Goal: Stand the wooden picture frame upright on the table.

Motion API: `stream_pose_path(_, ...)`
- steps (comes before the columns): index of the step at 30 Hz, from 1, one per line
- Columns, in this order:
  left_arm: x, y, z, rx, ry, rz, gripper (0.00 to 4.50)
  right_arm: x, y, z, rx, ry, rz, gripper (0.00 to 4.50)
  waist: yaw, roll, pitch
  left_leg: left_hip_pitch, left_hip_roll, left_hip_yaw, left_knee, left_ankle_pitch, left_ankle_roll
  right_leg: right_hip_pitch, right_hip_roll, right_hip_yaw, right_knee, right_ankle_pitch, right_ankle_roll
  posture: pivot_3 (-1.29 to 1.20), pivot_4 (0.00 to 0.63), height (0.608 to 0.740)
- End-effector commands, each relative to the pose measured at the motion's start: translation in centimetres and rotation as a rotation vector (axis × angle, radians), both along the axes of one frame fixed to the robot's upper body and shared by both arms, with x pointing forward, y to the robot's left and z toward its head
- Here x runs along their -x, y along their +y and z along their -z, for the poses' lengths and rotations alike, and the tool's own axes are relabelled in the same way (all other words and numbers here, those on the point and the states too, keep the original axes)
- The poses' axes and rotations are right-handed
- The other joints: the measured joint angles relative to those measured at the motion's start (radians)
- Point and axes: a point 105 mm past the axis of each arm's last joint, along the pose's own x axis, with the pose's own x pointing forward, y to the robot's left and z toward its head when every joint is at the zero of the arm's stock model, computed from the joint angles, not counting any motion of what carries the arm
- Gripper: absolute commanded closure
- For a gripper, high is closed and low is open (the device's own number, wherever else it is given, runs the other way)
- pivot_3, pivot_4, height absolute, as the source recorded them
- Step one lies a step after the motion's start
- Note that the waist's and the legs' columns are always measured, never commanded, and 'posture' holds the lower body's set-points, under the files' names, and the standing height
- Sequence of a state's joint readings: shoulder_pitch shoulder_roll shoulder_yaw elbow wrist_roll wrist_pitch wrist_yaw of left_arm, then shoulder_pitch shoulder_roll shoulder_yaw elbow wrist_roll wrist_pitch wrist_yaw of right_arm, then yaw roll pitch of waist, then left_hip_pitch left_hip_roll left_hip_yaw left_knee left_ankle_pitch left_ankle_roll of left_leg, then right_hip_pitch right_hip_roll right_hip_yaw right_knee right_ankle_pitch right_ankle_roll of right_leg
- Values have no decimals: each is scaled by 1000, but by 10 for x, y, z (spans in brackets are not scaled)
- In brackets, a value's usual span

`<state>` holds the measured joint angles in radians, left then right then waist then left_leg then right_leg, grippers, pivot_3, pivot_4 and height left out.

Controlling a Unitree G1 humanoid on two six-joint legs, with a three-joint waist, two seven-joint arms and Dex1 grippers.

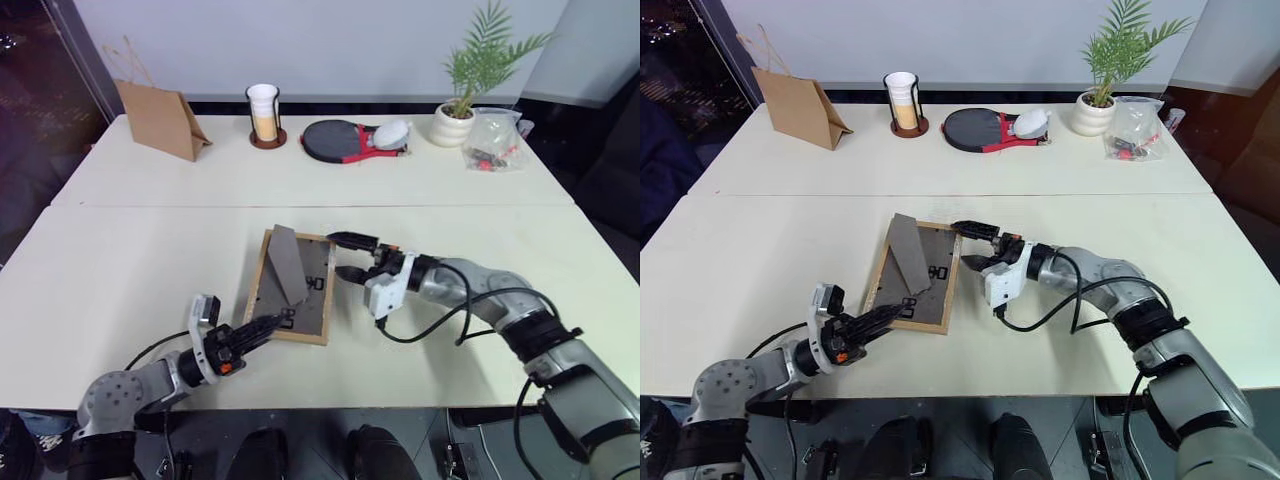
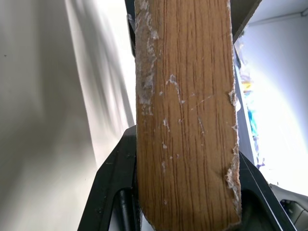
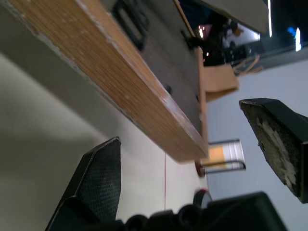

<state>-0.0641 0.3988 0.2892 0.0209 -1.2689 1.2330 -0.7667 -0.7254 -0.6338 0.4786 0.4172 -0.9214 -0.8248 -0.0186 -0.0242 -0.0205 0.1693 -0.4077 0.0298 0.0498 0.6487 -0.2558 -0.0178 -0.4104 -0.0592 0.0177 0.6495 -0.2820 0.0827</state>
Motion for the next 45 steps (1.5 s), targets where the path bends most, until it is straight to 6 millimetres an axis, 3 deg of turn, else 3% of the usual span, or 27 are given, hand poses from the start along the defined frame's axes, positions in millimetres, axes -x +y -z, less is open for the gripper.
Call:
stream_pose_path(1, 8, 11, -1, 29, -12, -15, 3392, -3, 8, -14, -31, -73, -29, 41, -2, 0, 0, 0, 0, 0, 0, 0, 0, 0, 0, 0, 0, 0, 0, 0, 150, 740)
stream_pose_path(2, 10, 12, 0, 29, -11, -15, 3392, -5, 9, -15, -33, -79, -29, 41, -5, 0, 0, 0, 0, 0, 0, 0, 0, 0, 0, 0, 0, 0, 0, 0, 150, 740)
stream_pose_path(4, 13, 11, 5, 30, -6, -15, 3392, -6, 11, -15, -29, -93, -34, 571, -12, 0, 0, 0, 1, 0, 0, 0, 0, 0, 0, 0, 0, 0, 0, 0, 150, 740)
stream_pose_path(10, 7, 2, 11, 40, 0, -25, 3392, -1, 22, -14, -12, -127, -94, 3505, -19, 0, 0, 2, 0, 0, 0, 0, 0, 2, 0, 0, 1, 0, 0, 0, 150, 740)
stream_pose_path(11, -1, -10, -9, 47, -41, -15, 3392, 0, 24, -13, -10, -125, -101, 3584, -19, 0, 0, 2, 0, 0, 0, 0, 0, 2, 0, 0, 1, 0, 0, 0, 150, 740)
stream_pose_path(13, -11, -33, -46, 57, -114, 3, 3392, 2, 26, -11, -5, -125, -114, 3584, -7, 0, 0, 1, 0, -2, 1, 0, 0, 2, -1, -1, 1, 0, 0, 0, 150, 740)
stream_pose_path(15, -13, -45, -64, 67, -125, -1, 3392, 3, 28, -10, -3, -124, -120, 3584, 1, -1, 0, 0, -1, -2, 3, 0, 0, 2, -2, -1, 1, 0, 1, 0, 150, 740)
stream_pose_path(29, -12, -53, -79, 73, -39, -19, 3392, 3, 29, -19, -35, -176, -122, 3584, 6, -1, 0, 1, 0, -1, 2, 3, -6, 3, 0, 0, 1, 1, 3, 0, 150, 740)
stream_pose_path(34, -12, -54, -81, 73, -36, -17, 3392, 4, 32, -22, -44, -216, -135, 1201, 5, -1, 0, 1, 0, -2, 1, 4, -6, 2, 3, 0, 1, 1, 3, 0, 150, 740)
stream_pose_path(36, -12, -54, -81, 75, -36, -18, 3392, 4, 33, -22, -34, -238, -144, 51, 7, -1, 0, 1, 1, -2, 1, 4, -7, 2, 4, 0, 1, 1, 3, 0, 150, 740)
stream_pose_path(45, -7, -54, -77, 54, -31, -1, 3392, -14, 25, -33, -59, -261, -78, 51, 7, -1, 0, 1, 0, -2, 2, 4, -7, 3, 4, 0, 1, 1, 3, 0, 150, 740)
